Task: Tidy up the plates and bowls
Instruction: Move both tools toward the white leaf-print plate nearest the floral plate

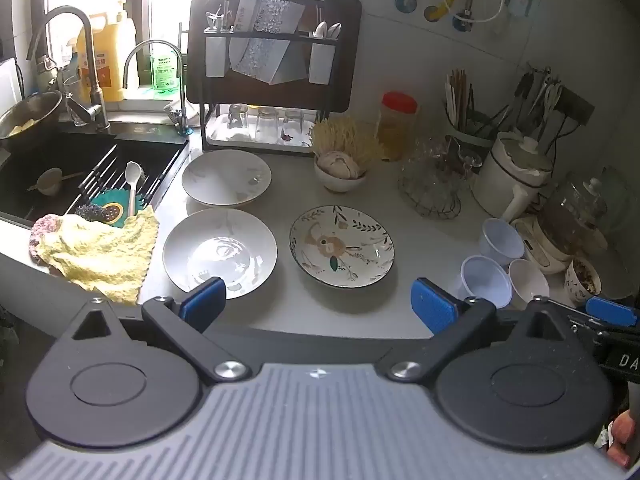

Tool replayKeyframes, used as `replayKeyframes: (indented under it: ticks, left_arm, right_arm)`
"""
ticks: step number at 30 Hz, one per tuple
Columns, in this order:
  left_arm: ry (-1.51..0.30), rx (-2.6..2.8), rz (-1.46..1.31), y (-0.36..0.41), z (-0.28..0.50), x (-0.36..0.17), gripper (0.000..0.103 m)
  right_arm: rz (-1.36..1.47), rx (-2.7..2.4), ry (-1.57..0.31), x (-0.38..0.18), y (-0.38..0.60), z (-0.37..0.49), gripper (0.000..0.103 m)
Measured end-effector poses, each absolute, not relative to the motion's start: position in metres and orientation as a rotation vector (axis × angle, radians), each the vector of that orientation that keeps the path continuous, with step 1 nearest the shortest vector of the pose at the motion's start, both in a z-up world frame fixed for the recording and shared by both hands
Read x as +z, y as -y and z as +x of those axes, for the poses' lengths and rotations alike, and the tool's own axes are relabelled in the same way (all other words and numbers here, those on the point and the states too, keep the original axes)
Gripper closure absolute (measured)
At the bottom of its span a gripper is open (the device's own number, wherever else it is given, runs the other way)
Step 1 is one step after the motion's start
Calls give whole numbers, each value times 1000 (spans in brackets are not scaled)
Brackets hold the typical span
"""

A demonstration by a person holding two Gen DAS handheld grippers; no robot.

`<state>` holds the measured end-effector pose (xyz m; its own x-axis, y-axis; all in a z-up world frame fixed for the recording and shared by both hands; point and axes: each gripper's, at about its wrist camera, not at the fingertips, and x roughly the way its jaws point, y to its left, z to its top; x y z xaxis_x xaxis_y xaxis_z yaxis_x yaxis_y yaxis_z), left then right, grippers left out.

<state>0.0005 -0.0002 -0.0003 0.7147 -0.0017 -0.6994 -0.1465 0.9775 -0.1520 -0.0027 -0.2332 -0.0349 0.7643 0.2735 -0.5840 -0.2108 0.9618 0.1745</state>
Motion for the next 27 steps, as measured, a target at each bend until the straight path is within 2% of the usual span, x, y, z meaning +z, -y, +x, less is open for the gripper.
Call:
replayKeyframes:
  ticks: [27]
  left_arm:
    - [-714,48,-174,11,-21,2,3]
  right_arm:
    - [104,286,-642,-34,236,-17,0]
